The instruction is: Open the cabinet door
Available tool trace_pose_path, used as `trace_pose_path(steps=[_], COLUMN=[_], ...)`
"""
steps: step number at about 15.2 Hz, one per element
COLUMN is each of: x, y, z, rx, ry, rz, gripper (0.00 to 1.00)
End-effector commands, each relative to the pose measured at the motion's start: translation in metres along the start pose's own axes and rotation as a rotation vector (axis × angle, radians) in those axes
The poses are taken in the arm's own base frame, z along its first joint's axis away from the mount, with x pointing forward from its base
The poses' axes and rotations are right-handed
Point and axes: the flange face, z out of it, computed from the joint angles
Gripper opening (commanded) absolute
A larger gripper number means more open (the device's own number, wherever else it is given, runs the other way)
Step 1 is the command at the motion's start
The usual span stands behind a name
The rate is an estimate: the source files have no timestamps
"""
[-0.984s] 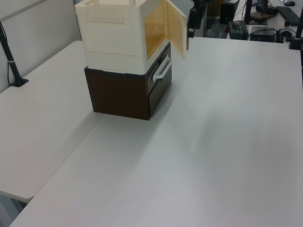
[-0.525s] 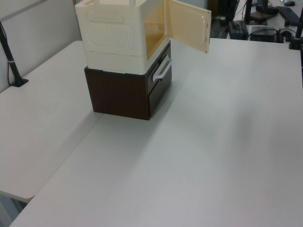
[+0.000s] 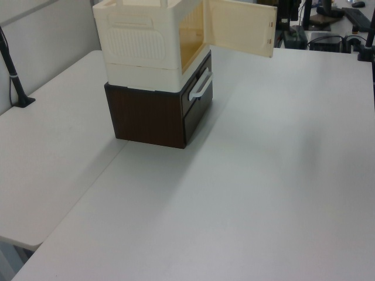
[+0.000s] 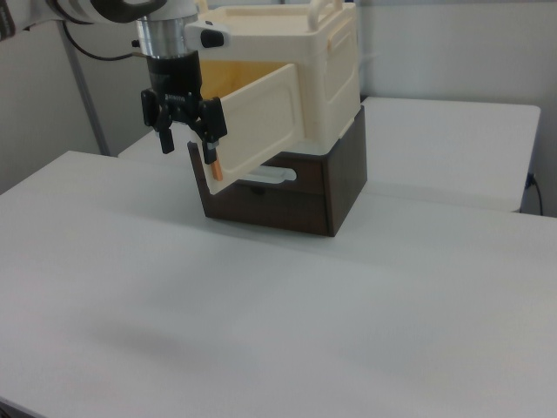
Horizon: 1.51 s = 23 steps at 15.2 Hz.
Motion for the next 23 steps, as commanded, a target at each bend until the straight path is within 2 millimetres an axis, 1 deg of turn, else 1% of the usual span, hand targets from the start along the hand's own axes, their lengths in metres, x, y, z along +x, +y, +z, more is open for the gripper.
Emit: trace_pose_path(steps=[1, 3, 4, 10, 15, 23], x=[-0.010, -0.010, -0.010, -0.006, 0.004, 0.003], y=[-0.002, 0.006, 0.010, 0.008, 0.005, 0.007], z=[0.003, 0.003, 0.002, 0.005, 0.004, 0.004], rx=[0.017, 0.020, 0.021, 0.036, 0.037, 0.039], ry=[-0.012, -0.011, -0.006, 0.000, 0.068, 0.068], rz=[-0.073, -0.144, -0.137, -0.130, -0.022, -0.022], gripper=[1.00, 1.00, 1.00, 1.00, 1.00, 1.00])
